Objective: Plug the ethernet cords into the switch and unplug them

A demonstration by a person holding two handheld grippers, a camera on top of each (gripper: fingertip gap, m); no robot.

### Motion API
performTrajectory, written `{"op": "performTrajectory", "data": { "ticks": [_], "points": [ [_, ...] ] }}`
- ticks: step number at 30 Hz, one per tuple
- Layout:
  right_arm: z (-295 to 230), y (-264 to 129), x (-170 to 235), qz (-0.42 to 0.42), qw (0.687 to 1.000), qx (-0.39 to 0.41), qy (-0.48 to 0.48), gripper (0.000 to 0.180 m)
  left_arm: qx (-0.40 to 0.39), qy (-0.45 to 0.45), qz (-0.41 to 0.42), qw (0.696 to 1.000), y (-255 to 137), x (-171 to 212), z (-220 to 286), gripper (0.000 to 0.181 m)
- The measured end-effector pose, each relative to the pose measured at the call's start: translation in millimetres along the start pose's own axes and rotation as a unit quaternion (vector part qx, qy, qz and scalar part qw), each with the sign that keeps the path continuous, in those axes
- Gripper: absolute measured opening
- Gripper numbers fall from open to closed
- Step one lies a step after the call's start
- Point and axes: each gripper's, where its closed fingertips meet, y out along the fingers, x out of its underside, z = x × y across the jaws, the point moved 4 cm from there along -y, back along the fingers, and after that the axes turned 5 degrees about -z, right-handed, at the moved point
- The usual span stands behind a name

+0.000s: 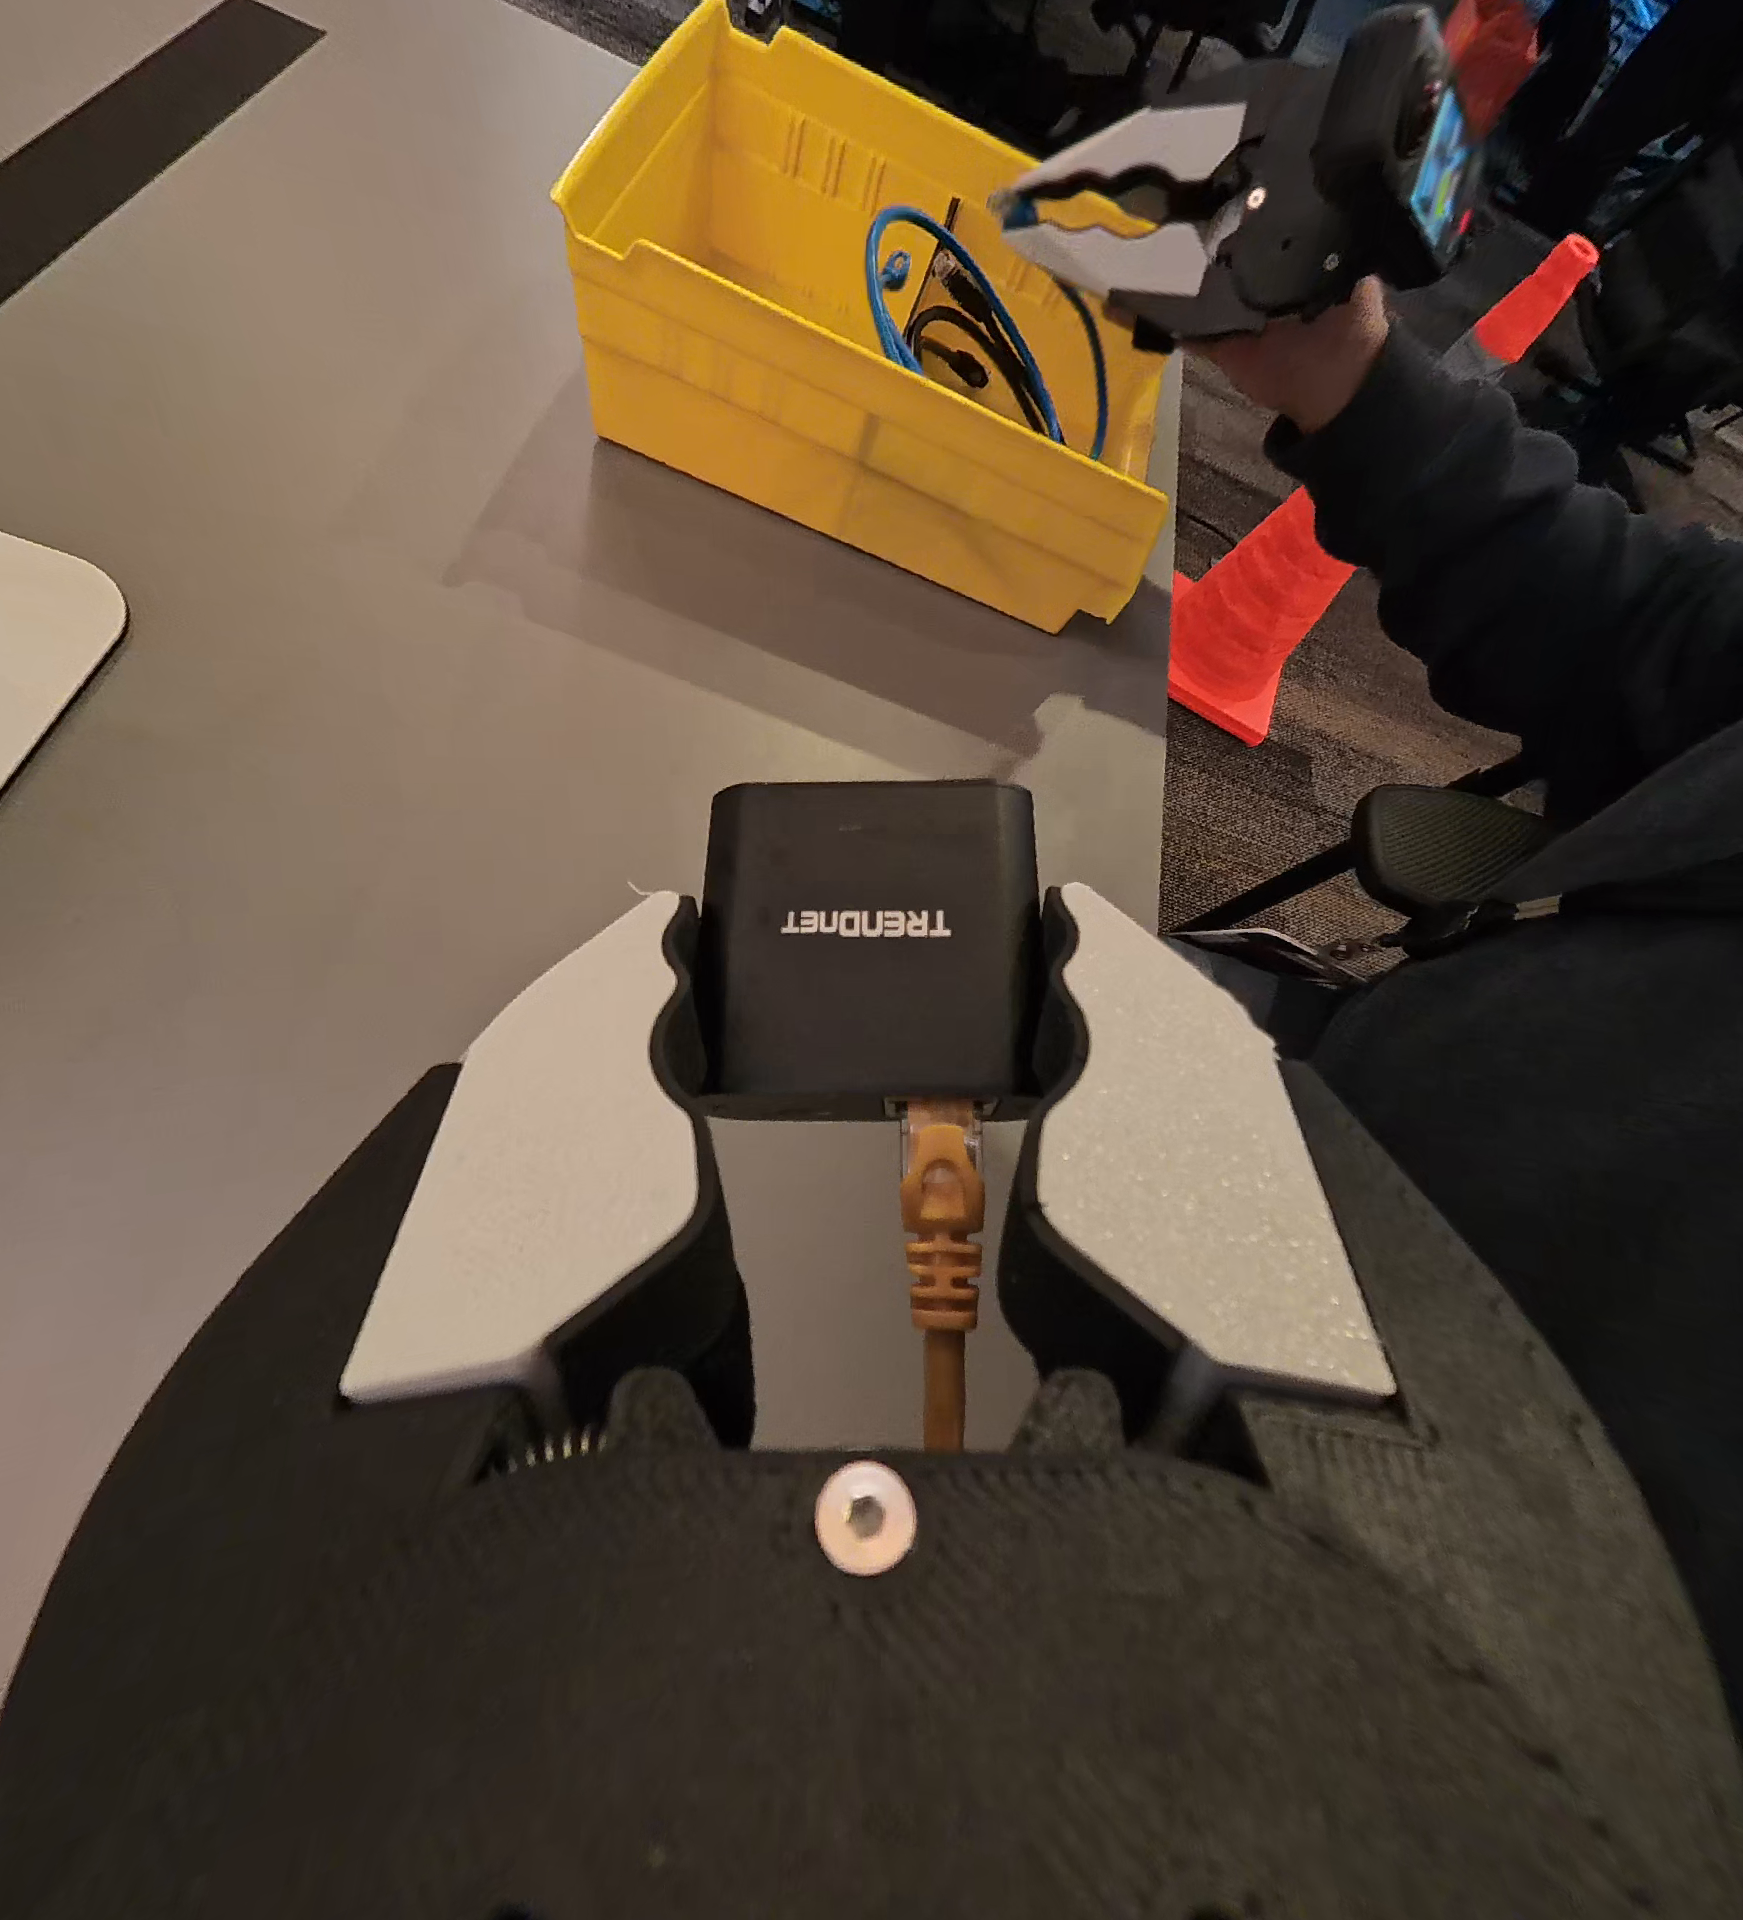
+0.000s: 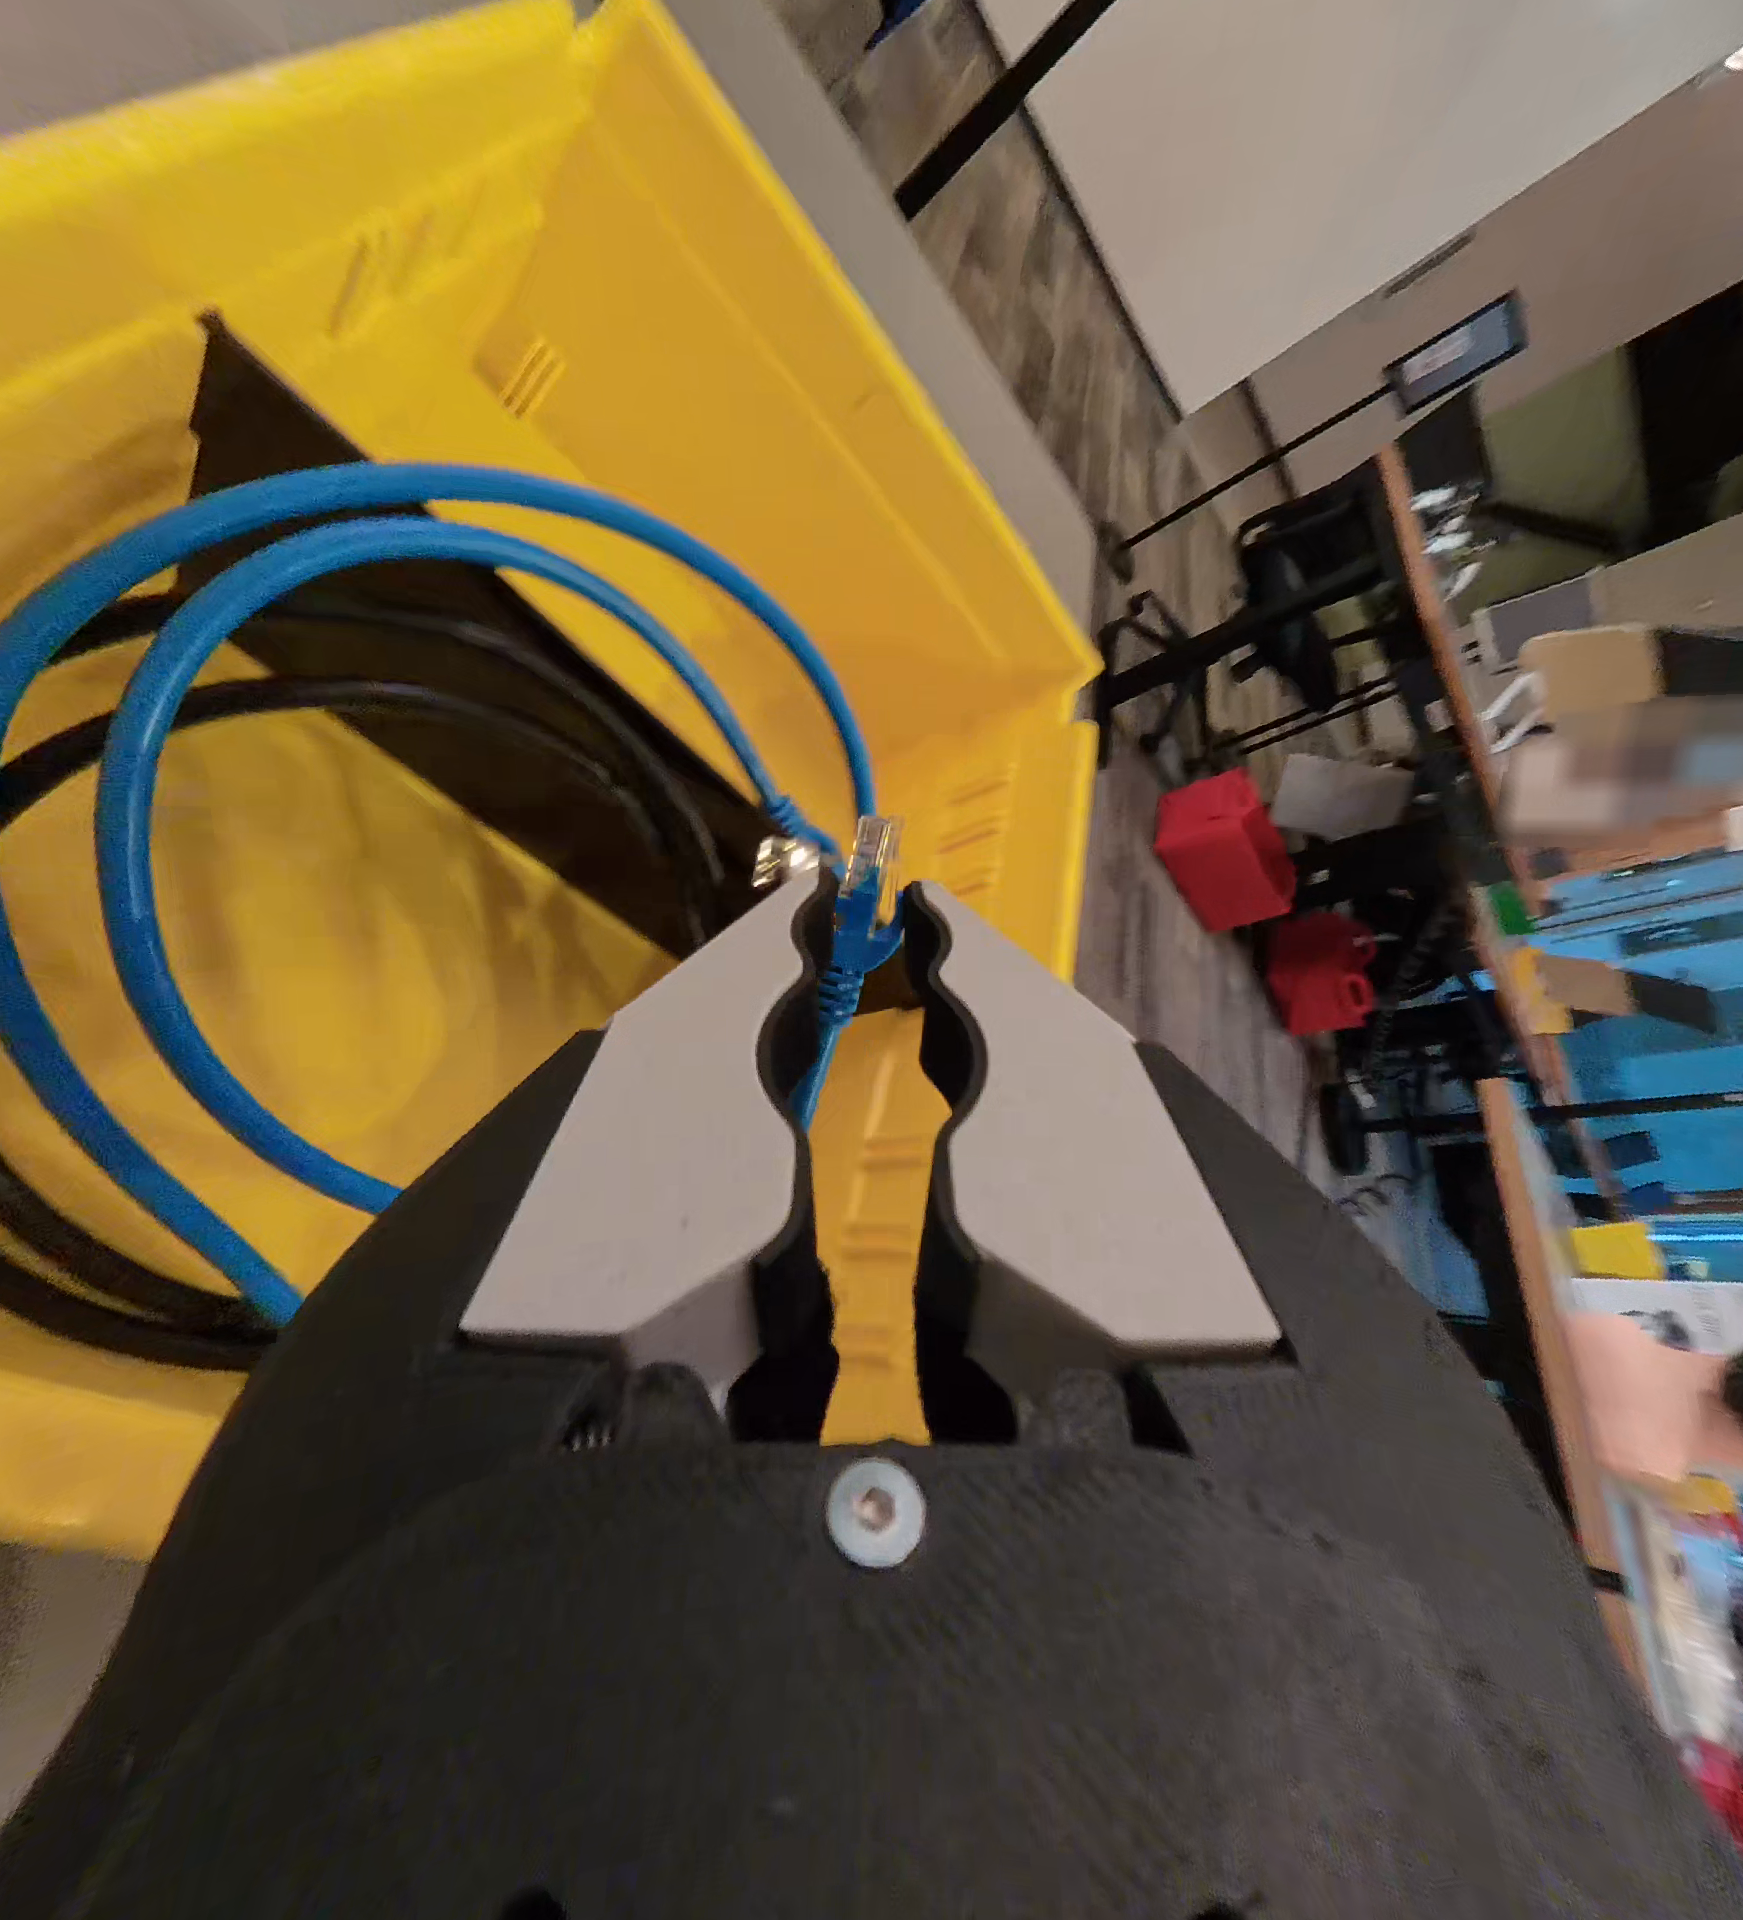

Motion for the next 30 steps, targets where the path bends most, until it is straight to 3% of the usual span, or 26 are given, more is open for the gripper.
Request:
{"op": "performTrajectory", "data": {
  "ticks": [4,7,12,15,19,22,25,30],
  "points": [
    [-20,14,21,-0.062,0.997,-0.045,-0.016,0.014,0.001,0.000,-0.003,1.000,2,1,1,0.062],
    [-22,7,29,-0.112,0.988,-0.107,-0.004,0.028,-0.001,0.001,-0.003,1.000,2,1,0,0.062],
    [5,-18,13,-0.089,0.992,-0.086,-0.005,0.043,-0.003,-0.004,0.002,1.000,3,2,-3,0.062],
    [13,-44,-19,-0.034,0.996,-0.077,-0.002,0.044,-0.010,-0.007,0.017,1.000,2,0,-6,0.062],
    [-28,-93,-107,0.116,0.981,-0.157,-0.003,0.041,-0.026,-0.012,0.051,0.998,-2,-7,-13,0.062],
    [-88,-129,-182,0.222,0.936,-0.274,0.017,0.042,-0.049,-0.011,0.082,0.995,-6,-12,-18,0.062],
    [-143,-145,-242,0.266,0.872,-0.402,0.083,0.046,-0.086,0.016,0.088,0.992,-6,-15,-18,0.062],
    [-170,-117,-300,0.266,0.755,-0.548,0.244,0.048,-0.170,0.094,0.058,0.979,-1,-12,-17,0.062]
  ]
}}
